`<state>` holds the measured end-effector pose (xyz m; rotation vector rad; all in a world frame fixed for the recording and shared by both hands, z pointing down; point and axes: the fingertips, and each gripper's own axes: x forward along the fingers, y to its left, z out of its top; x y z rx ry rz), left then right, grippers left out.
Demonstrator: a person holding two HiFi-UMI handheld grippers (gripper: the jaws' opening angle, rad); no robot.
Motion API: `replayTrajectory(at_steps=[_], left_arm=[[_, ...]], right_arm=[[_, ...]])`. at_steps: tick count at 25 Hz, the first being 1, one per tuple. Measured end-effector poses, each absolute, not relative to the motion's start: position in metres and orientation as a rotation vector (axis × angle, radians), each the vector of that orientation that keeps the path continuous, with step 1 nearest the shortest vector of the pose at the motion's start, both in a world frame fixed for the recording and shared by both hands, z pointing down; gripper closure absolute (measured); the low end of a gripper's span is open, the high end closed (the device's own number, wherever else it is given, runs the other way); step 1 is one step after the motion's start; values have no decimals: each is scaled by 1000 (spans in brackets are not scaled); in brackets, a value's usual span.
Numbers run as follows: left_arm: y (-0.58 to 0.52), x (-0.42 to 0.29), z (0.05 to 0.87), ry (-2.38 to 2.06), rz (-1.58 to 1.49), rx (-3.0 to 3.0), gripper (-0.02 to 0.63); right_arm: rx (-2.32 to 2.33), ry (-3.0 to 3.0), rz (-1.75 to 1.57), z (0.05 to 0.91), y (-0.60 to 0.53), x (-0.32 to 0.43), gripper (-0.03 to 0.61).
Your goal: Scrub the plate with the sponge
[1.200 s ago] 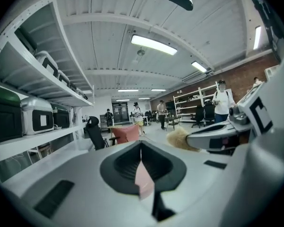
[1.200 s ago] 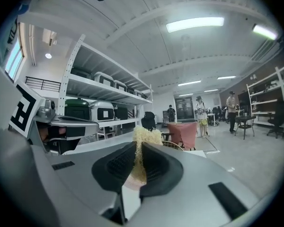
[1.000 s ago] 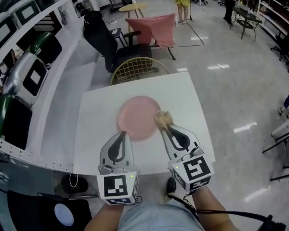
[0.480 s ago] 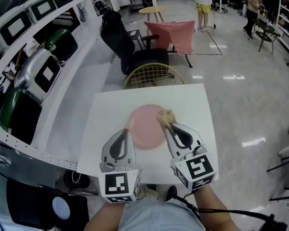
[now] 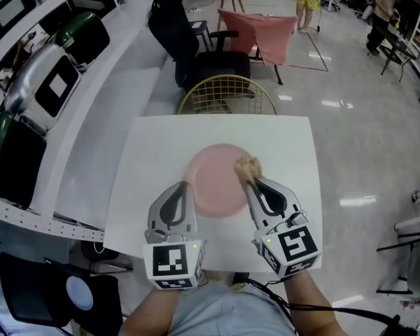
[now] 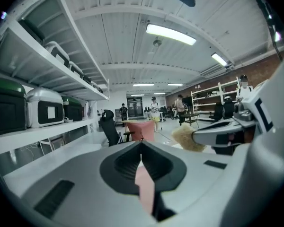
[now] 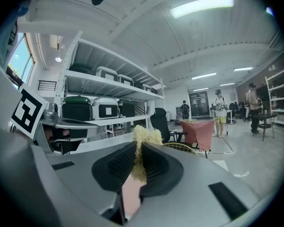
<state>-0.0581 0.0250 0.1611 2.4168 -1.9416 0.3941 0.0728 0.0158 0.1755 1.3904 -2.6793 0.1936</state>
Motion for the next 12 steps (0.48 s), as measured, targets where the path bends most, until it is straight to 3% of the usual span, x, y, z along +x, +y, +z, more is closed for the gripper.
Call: replayTrajectory(at_steps=[12], left_arm=[[-43,-97,272,-1744,500,2252,598]], right_arm=[[1341,-2532,403,263,-44,38,538]])
